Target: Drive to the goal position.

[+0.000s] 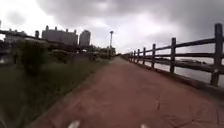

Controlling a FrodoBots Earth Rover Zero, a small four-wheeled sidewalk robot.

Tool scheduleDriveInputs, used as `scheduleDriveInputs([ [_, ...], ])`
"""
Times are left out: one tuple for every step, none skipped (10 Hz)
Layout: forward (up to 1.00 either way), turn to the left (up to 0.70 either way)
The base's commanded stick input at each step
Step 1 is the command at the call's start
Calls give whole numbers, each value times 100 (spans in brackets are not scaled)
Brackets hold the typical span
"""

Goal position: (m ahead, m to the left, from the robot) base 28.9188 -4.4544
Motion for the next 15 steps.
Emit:
scheduleDriveInputs([
  [70,0],
  [70,0],
  [70,0],
  [70,0],
  [70,0],
  [70,0],
  [70,-7],
  [70,-22],
  [70,-5],
  [70,0],
  [70,0],
  [70,0],
  [70,0],
  [70,0],
  [70,0],
])
